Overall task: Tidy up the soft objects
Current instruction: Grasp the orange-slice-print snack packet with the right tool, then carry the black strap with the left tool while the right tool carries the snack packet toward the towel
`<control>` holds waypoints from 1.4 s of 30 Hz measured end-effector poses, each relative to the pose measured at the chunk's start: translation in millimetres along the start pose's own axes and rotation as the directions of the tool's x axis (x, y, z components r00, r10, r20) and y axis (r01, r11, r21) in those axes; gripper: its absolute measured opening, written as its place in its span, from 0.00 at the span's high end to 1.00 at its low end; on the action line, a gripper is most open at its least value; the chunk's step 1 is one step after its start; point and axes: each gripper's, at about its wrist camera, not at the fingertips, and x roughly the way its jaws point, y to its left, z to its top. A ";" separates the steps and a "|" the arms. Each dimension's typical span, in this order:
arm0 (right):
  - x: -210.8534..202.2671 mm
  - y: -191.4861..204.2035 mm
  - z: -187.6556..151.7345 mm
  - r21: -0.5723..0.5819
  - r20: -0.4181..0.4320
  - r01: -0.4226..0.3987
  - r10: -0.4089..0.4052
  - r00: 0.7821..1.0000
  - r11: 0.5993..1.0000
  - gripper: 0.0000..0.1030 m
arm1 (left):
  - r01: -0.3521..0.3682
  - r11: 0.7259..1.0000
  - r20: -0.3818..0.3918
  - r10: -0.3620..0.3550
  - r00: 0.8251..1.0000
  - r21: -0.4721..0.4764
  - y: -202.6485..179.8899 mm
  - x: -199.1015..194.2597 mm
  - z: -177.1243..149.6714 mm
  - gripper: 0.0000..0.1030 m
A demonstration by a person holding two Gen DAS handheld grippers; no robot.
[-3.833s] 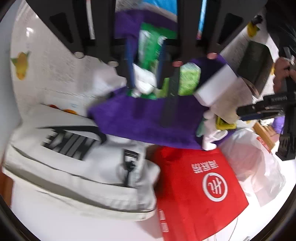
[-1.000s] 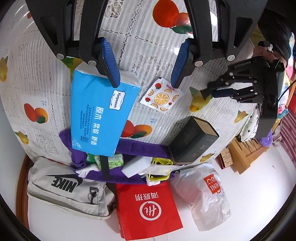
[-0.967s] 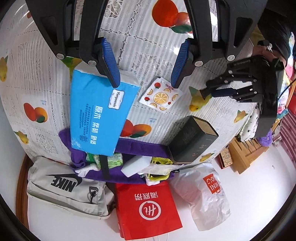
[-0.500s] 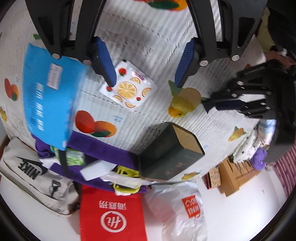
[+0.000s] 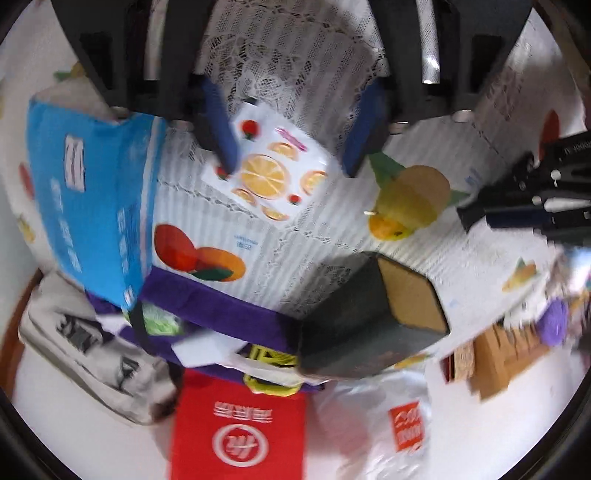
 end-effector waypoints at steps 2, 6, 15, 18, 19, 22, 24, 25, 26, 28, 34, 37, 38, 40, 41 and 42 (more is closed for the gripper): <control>-1.3 0.8 0.9 -0.004 0.008 -0.005 0.005 1.000 1.000 0.78 | 0.002 1.000 0.003 -0.002 1.000 -0.006 0.4 -0.1 -0.3 0.79; -4.9 1.3 0.1 0.009 -0.005 -0.072 0.072 0.997 0.997 0.97 | 0.009 1.000 0.007 -0.008 1.000 -0.015 1.3 -1.4 -0.8 0.80; -46.0 -17.5 -12.3 0.095 0.037 -0.186 0.183 0.982 0.978 0.98 | 0.054 0.997 0.028 -0.053 0.998 -0.056 -0.5 -10.0 -4.9 0.81; -61.1 -21.2 -15.8 0.102 0.048 -0.190 0.186 0.981 0.977 0.98 | 0.053 0.997 0.029 -0.052 0.998 -0.061 -4.7 -12.0 -8.0 0.81; -65.8 -22.9 -17.2 0.104 0.049 -0.198 0.194 0.980 0.975 0.98 | 0.052 0.997 0.026 -0.051 0.998 -0.063 -5.4 -12.1 -8.6 0.81; -79.6 -25.8 -24.3 0.107 0.064 -0.199 0.193 0.979 0.974 0.98 | 0.054 0.996 0.033 -0.051 0.998 -0.073 -8.0 -16.4 -10.9 0.81; -87.0 -29.9 -30.2 0.114 0.073 -0.200 0.193 0.979 0.973 0.98 | 0.067 0.994 0.040 -0.064 0.997 -0.084 -10.0 -20.5 -11.3 0.81; -89.2 -32.2 -32.2 0.117 0.076 -0.201 0.193 0.978 0.973 0.98 | 0.069 0.994 0.040 -0.066 0.997 -0.087 -11.2 -21.2 -11.2 0.81; -92.2 -34.7 -34.5 0.122 0.080 -0.200 0.192 0.978 0.972 0.98 | 0.065 0.994 0.039 -0.062 0.997 -0.088 -12.4 -21.8 -10.9 0.81; -96.2 -39.8 -37.1 0.133 0.089 -0.201 0.190 0.978 0.970 0.99 | 0.063 0.995 0.040 -0.059 0.997 -0.082 -15.4 -23.1 -11.0 0.81; -109.0 -53.1 -42.2 0.152 0.106 -0.187 0.172 0.979 0.970 0.99 | 0.068 0.995 0.054 -0.064 0.997 -0.075 -27.1 -28.7 -6.1 0.81; -116.3 -58.6 -40.4 0.162 0.116 -0.192 0.174 0.978 0.968 0.99 | 0.069 0.995 0.064 -0.064 0.996 -0.071 -32.0 -33.2 -1.4 0.81; -119.8 -60.0 -38.8 0.161 0.122 -0.195 0.176 0.977 0.968 0.99 | 0.068 0.995 0.069 -0.063 0.996 -0.069 -33.4 -35.0 0.4 0.81; -124.7 -61.8 -36.0 0.153 0.131 -0.191 0.172 0.976 0.969 0.99 | 0.067 0.996 0.078 -0.062 0.995 -0.066 -36.0 -38.6 4.8 0.81; -127.0 -63.0 -34.5 0.152 0.138 -0.191 0.170 0.976 0.970 0.99 | 0.068 0.996 0.082 -0.062 0.995 -0.063 -37.3 -40.4 7.1 0.81; -129.6 -64.7 -31.9 0.151 0.142 -0.194 0.172 0.975 0.969 0.99 | 0.066 0.996 0.087 -0.061 0.994 -0.059 -38.9 -42.5 10.1 0.81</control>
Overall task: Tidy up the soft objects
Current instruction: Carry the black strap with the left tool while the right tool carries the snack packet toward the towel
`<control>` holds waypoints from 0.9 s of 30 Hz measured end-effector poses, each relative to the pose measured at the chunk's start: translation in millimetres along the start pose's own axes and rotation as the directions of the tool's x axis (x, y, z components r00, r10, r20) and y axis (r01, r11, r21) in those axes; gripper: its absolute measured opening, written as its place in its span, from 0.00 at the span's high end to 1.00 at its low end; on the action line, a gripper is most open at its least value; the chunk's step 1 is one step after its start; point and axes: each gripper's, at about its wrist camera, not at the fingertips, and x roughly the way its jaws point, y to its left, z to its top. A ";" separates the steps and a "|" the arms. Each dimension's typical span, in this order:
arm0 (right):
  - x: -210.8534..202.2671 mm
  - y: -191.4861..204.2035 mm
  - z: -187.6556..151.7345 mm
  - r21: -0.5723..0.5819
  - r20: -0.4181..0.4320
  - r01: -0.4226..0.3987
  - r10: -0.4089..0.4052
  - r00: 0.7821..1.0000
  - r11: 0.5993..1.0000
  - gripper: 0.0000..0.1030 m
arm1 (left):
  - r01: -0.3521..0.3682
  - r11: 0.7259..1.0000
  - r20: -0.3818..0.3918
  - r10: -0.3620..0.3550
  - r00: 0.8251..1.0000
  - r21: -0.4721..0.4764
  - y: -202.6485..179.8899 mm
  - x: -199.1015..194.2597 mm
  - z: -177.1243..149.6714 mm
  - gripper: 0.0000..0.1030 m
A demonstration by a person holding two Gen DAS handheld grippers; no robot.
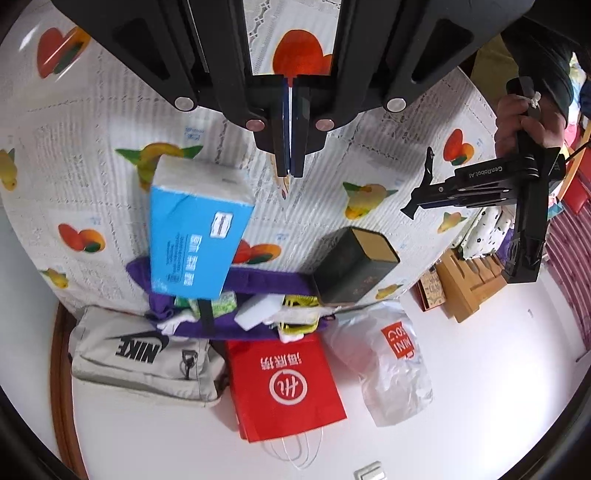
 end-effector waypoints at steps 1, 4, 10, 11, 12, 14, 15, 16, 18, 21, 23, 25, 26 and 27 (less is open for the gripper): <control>-1.8 -0.5 2.6 -0.001 0.003 -0.001 0.001 1.000 1.000 0.99 | 0.000 1.000 0.006 0.000 1.000 0.003 -1.7 -1.6 3.2 0.81; -6.3 -2.5 11.5 -0.009 0.022 -0.001 0.002 1.000 1.000 0.99 | 0.003 1.000 0.016 -0.003 1.000 0.008 -4.8 -3.8 11.2 0.81; -11.5 -7.8 33.7 -0.028 0.056 0.000 0.002 0.998 1.000 0.99 | 0.002 1.000 0.035 -0.002 0.999 0.010 -9.3 -6.5 30.8 0.81; -11.9 -8.6 37.5 -0.029 0.062 0.000 0.002 0.998 1.000 0.99 | 0.002 1.000 0.037 -0.003 0.999 0.012 -10.2 -6.9 34.3 0.81; -11.9 -9.8 42.8 -0.033 0.068 0.000 0.002 0.998 0.999 0.99 | 0.002 1.000 0.042 -0.002 0.999 0.015 -11.5 -7.6 39.0 0.81; -11.4 -11.6 50.7 -0.038 0.078 0.002 0.001 0.997 0.999 0.99 | 0.001 1.000 0.048 -0.002 0.999 0.020 -13.2 -8.1 45.0 0.81; -10.4 -12.9 55.7 -0.044 0.082 0.004 -0.001 0.997 0.999 0.99 | -0.001 1.000 0.053 0.000 0.999 0.024 -14.2 -8.3 50.5 0.81; -9.2 -13.3 59.5 -0.051 0.086 0.010 -0.006 0.996 0.999 0.99 | -0.001 1.000 0.056 0.000 0.998 0.026 -14.5 -8.4 53.1 0.81; -7.1 -17.5 69.8 -0.057 0.095 0.015 -0.010 0.995 0.998 0.99 | -0.004 1.000 0.062 0.002 0.998 0.030 -15.5 -7.0 62.9 0.81; -2.9 -24.4 86.2 -0.066 0.107 0.019 -0.012 0.994 0.998 0.99 | -0.007 0.999 0.072 0.004 0.997 0.036 -16.0 -5.4 77.4 0.81; 0.7 -28.4 97.0 -0.071 0.114 0.026 -0.018 0.993 0.997 0.99 | -0.011 0.999 0.076 0.008 0.997 0.041 -16.0 -4.2 88.8 0.81; 5.0 -33.9 107.4 -0.069 0.120 0.024 -0.015 0.993 0.997 0.99 | -0.013 0.999 0.077 0.010 0.997 0.045 -15.8 -2.1 97.6 0.81; 7.1 -36.4 112.2 -0.068 0.123 0.022 -0.013 0.992 0.997 0.99 | -0.010 0.999 0.079 0.006 0.997 0.049 -15.8 -0.8 103.7 0.81; 10.0 -39.6 118.3 -0.068 0.128 0.024 -0.016 0.992 0.997 0.99 | -0.009 0.999 0.079 0.005 0.997 0.052 -15.8 0.6 109.0 0.81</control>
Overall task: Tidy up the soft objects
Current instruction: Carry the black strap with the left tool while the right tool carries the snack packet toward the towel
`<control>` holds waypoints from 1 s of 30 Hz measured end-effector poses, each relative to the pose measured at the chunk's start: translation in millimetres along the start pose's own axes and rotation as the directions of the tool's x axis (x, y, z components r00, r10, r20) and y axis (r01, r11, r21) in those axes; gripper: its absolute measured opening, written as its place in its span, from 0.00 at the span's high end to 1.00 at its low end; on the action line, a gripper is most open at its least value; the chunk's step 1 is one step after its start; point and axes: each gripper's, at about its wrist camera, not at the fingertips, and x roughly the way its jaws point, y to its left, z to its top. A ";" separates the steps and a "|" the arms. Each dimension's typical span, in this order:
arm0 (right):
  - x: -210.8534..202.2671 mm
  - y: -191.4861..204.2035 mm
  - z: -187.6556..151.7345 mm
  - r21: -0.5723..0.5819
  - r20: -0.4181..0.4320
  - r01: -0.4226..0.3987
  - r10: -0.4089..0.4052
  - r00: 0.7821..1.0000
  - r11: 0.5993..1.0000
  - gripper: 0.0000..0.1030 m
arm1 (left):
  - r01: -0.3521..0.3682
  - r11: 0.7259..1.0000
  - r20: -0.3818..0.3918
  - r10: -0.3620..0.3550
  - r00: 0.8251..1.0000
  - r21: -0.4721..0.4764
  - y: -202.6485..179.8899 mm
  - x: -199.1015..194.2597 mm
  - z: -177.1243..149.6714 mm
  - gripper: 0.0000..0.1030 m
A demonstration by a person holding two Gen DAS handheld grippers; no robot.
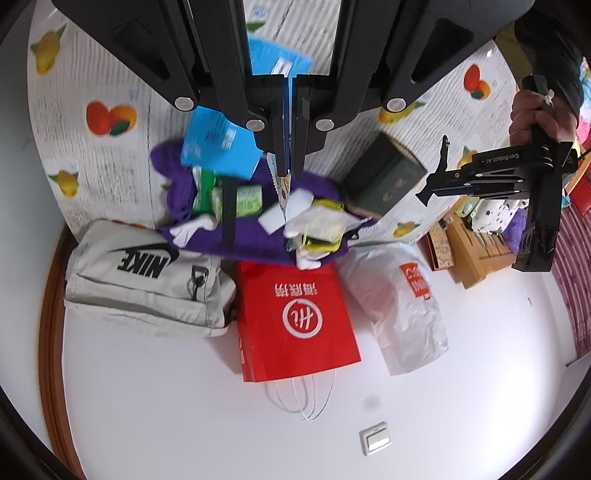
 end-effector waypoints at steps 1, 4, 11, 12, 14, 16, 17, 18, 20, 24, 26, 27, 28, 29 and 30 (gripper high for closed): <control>1.7 -1.6 2.4 -0.001 0.004 0.003 -0.003 1.000 1.000 0.99 | -0.002 1.000 0.000 0.002 1.000 0.003 0.4 1.6 4.6 0.81; 10.1 -9.8 13.1 0.000 0.012 0.012 -0.012 1.000 1.000 0.99 | -0.009 1.000 0.005 0.009 1.000 0.012 2.7 8.7 22.2 0.81; 36.8 -31.8 32.1 0.015 0.012 0.027 -0.028 1.000 1.000 0.99 | -0.021 1.000 0.008 0.021 1.000 0.006 11.1 27.7 51.1 0.81; 40.4 -34.4 33.8 0.018 0.010 0.030 -0.031 0.999 0.999 0.99 | -0.020 1.000 0.007 0.020 1.000 0.006 12.1 30.9 54.3 0.81; 48.2 -40.4 37.2 0.025 0.006 0.035 -0.036 0.999 0.999 0.99 | -0.021 1.000 0.005 0.021 1.000 0.006 13.8 35.8 58.9 0.81; 55.4 -47.0 40.9 0.033 0.003 0.041 -0.041 0.999 0.999 0.99 | -0.020 1.000 0.003 0.020 1.000 0.005 15.9 41.8 63.8 0.81; 58.7 -49.8 42.7 0.036 0.002 0.042 -0.042 0.999 0.998 0.99 | -0.019 1.000 0.001 0.019 1.000 0.004 16.9 44.8 66.1 0.81; 61.9 -52.9 44.5 0.039 0.003 0.046 -0.046 0.999 0.998 0.99 | -0.019 1.000 -0.001 0.019 1.000 0.004 18.0 48.8 68.7 0.81; 67.6 -58.5 48.0 0.043 0.002 0.051 -0.051 0.999 0.998 0.99 | -0.020 1.000 -0.005 0.020 1.000 0.003 20.3 55.0 72.2 0.81; 77.7 -68.0 54.1 0.048 0.000 0.061 -0.061 0.998 0.997 0.99 | -0.029 1.000 -0.018 0.029 0.999 0.000 27.7 68.2 78.4 0.81; 82.6 -72.2 56.7 0.049 -0.001 0.066 -0.066 0.998 0.997 0.99 | -0.033 0.999 -0.021 0.033 0.999 -0.003 32.8 73.5 81.7 0.81; 86.1 -74.7 58.2 0.050 -0.003 0.067 -0.067 0.998 0.996 0.99 | -0.035 0.999 -0.022 0.035 0.999 -0.003 34.0 75.1 82.9 0.81; 88.3 -76.2 59.1 0.050 -0.005 0.069 -0.069 0.998 0.996 0.99 | -0.036 0.999 -0.024 0.036 0.999 -0.002 35.6 77.7 84.6 0.81; 91.0 -77.7 60.0 0.051 -0.007 0.072 -0.072 0.997 0.996 0.99 | -0.036 0.999 -0.026 0.036 0.999 -0.002 37.0 80.3 86.5 0.81; 94.4 -79.7 61.1 0.052 -0.010 0.073 -0.072 0.997 0.996 0.99 | -0.038 0.999 -0.027 0.038 0.999 -0.002 38.2 83.5 88.6 0.81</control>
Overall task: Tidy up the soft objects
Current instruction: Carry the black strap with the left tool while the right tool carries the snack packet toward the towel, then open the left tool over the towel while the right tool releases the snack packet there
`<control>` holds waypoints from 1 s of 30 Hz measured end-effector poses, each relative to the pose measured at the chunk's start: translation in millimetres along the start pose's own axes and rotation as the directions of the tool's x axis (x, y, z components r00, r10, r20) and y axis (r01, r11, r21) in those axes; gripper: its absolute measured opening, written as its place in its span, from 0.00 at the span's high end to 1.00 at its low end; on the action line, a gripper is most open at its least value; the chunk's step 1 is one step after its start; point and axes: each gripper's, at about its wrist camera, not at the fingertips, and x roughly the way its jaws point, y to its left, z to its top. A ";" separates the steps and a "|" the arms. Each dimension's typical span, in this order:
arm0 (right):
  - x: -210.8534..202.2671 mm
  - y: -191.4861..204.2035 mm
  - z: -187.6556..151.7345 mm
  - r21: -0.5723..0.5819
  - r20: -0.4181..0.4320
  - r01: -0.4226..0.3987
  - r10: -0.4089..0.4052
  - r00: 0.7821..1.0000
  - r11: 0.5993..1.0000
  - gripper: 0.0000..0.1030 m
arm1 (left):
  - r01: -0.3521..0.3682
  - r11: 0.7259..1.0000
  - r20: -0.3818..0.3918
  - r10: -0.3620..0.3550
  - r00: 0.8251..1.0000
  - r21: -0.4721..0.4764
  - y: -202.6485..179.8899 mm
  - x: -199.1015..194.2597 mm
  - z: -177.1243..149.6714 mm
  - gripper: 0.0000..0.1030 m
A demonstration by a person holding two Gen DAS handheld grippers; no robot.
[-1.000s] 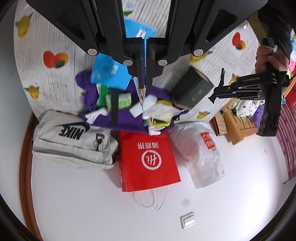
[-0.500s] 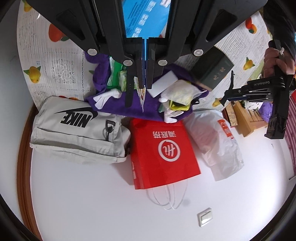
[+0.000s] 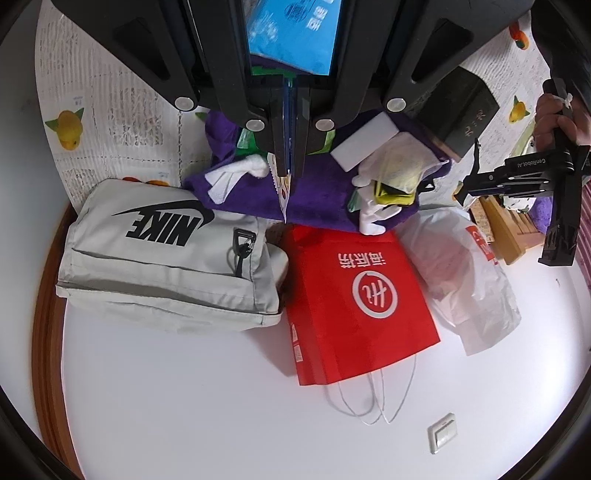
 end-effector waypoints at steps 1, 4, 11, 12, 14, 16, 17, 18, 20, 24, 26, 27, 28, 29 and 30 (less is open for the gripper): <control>3.3 -1.3 1.2 0.000 -0.003 0.001 -0.001 1.000 1.000 0.99 | 0.001 1.000 -0.002 -0.001 1.000 0.001 0.7 3.4 2.4 0.81; 13.5 -5.2 4.7 0.003 -0.010 0.002 -0.002 1.000 1.000 0.99 | 0.014 1.000 -0.005 -0.014 1.000 0.002 1.1 12.3 9.7 0.81; 42.5 -10.2 12.9 -0.016 -0.038 0.020 -0.021 0.999 1.000 0.99 | 0.038 0.999 -0.023 -0.037 0.999 0.018 -4.6 38.7 30.3 0.81; 46.9 -10.5 13.4 -0.021 -0.045 0.024 -0.025 0.999 0.999 0.99 | 0.045 0.999 -0.027 -0.044 0.999 0.019 -5.6 42.8 33.5 0.81; 53.0 -10.8 13.8 -0.026 -0.051 0.028 -0.030 0.998 0.999 0.99 | 0.050 0.998 -0.034 -0.049 0.998 0.026 -9.2 52.1 40.0 0.81; 60.6 -11.4 13.8 -0.024 -0.069 0.024 -0.026 0.997 0.999 0.99 | 0.056 0.998 -0.042 -0.054 0.998 0.031 -12.1 60.0 44.6 0.81; 65.5 -11.6 13.4 -0.025 -0.079 0.024 -0.026 0.997 0.999 0.99 | 0.058 0.998 -0.047 -0.056 0.997 0.032 -13.6 64.7 46.8 0.81; 68.6 -11.7 12.9 -0.026 -0.086 0.024 -0.026 0.996 0.999 0.99 | 0.059 0.998 -0.055 -0.057 0.997 0.033 -15.7 70.6 49.0 0.81; 75.6 -12.4 11.3 -0.023 -0.103 0.022 -0.024 0.994 1.000 0.99 | 0.058 0.998 -0.068 -0.056 0.996 0.035 -17.8 78.9 51.6 0.81; 87.0 -13.7 7.1 -0.016 -0.136 0.007 -0.009 0.991 1.000 0.99 | 0.055 0.998 -0.099 -0.052 0.994 0.026 -18.5 96.4 54.8 0.80; 92.8 -13.4 5.1 -0.008 -0.154 -0.014 0.013 0.988 1.000 0.98 | 0.055 0.998 -0.115 -0.052 0.992 0.024 -19.4 103.7 54.6 0.80; 95.8 -12.8 3.7 -0.008 -0.165 -0.020 0.019 0.986 1.000 0.98 | 0.051 0.998 -0.122 -0.047 0.991 0.026 -20.7 106.4 54.1 0.80; 97.1 -12.1 2.7 -0.009 -0.169 -0.021 0.019 0.986 1.000 0.97 | 0.049 0.998 -0.126 -0.045 0.991 0.027 -21.5 108.7 53.5 0.80; 98.3 -11.3 1.8 -0.011 -0.172 -0.025 0.023 0.985 1.000 0.97 | 0.049 0.999 -0.133 -0.045 0.990 0.024 -21.8 111.4 52.4 0.80; 99.3 -11.0 1.3 -0.011 -0.176 -0.029 0.027 0.984 1.000 0.97 | 0.049 0.999 -0.138 -0.045 0.989 0.021 -21.7 113.2 51.5 0.80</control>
